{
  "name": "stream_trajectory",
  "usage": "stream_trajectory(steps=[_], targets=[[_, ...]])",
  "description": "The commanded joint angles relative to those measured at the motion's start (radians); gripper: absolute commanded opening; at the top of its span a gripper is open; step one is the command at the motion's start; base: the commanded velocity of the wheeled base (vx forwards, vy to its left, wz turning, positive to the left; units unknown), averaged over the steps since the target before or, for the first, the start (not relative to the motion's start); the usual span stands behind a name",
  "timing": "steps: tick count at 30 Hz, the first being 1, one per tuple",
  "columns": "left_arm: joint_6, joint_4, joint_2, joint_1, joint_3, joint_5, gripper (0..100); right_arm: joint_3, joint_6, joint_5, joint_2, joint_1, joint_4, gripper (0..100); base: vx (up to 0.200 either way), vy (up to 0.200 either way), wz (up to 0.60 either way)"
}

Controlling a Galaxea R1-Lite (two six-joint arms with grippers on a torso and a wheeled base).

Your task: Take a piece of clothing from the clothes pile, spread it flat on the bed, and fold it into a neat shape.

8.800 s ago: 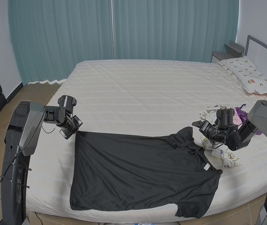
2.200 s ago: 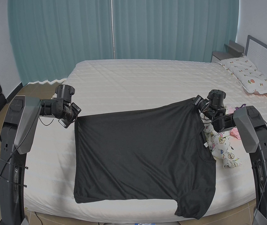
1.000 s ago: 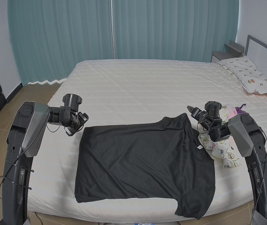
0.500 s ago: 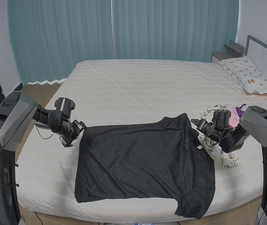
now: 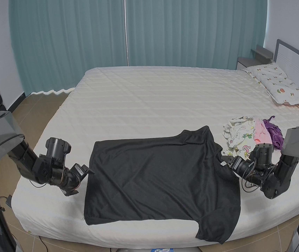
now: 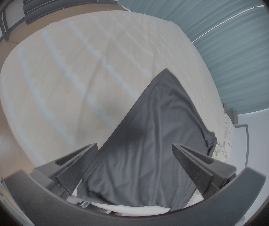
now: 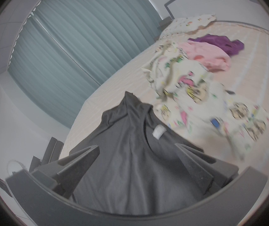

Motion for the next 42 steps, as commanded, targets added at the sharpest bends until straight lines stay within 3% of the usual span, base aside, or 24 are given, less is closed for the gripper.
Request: stream_trajectory(steps=[1,3,8,14,20,26,42], targets=[[-0.018,-0.16,-0.095,-0.07,0.252,-0.022,100,0.275,0.137,0.006,-0.052,0.016,-0.181,100,0.0,0.0,0.0],[-0.015,-0.163,-0.095,-0.084,0.277,-0.021,100,0.307,0.187,0.012,-0.035,0.014,-0.224,100,0.0,0.0,0.0],[-0.012,-0.166,-0.066,-0.102,0.279,-0.011,100,0.357,0.196,0.018,0.002,0.016,-0.279,100,0.0,0.0,0.0],[-0.012,-0.198,0.005,-0.158,0.26,0.119,100,0.37,0.196,0.018,-0.003,0.014,-0.278,100,0.0,0.0,0.0],[0.005,-0.318,0.075,-0.161,0.256,0.148,100,0.378,0.197,0.018,-0.007,0.016,-0.279,100,0.0,0.0,0.0],[0.151,-0.342,0.11,-0.153,0.28,0.148,100,0.378,0.197,0.018,-0.018,0.017,-0.279,100,0.0,0.0,0.0],[0.238,-0.414,0.159,-0.154,0.283,0.151,100,0.387,0.196,0.02,-0.027,0.017,-0.279,100,0.0,0.0,0.0]])
